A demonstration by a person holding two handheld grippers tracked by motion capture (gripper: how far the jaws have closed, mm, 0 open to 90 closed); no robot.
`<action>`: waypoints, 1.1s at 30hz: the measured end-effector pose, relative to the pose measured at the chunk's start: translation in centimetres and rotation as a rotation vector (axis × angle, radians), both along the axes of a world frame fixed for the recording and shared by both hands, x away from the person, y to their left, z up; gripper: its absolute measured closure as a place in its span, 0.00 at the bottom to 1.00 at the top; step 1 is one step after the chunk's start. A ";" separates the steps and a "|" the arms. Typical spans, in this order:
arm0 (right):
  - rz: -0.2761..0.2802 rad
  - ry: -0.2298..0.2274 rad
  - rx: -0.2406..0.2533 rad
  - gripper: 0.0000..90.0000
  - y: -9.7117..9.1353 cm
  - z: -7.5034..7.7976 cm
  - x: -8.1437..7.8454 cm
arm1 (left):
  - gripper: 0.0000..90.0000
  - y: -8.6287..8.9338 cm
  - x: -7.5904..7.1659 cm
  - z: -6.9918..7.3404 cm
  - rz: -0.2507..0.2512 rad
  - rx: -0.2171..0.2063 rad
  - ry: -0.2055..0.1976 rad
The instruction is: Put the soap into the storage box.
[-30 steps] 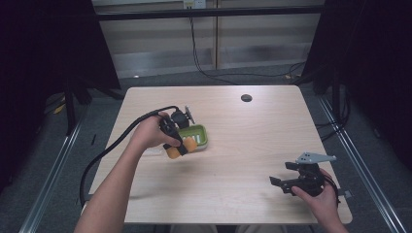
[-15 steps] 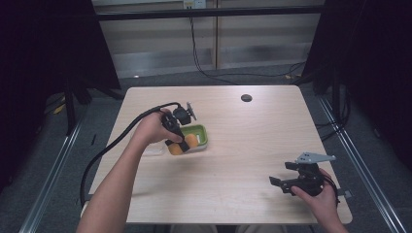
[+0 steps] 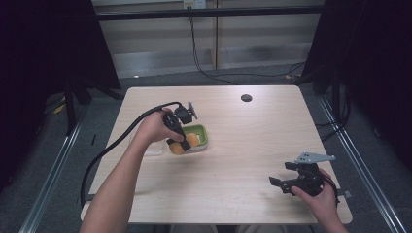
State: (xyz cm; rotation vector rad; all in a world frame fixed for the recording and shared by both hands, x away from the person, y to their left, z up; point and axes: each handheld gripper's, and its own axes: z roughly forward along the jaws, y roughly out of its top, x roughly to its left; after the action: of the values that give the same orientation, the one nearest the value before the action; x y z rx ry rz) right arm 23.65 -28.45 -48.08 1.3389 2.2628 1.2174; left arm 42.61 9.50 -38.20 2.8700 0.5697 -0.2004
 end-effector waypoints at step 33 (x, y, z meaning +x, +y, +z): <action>0.000 0.003 0.003 0.10 -0.1 -0.1 0.1 | 0.56 -0.8 1.6 0.1 -0.002 0.014 -0.032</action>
State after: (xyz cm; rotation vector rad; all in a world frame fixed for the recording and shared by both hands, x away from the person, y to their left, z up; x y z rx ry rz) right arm 23.74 -28.53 -48.15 1.3427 2.2645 1.2201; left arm 44.25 8.73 -38.12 2.8814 0.5651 -0.1516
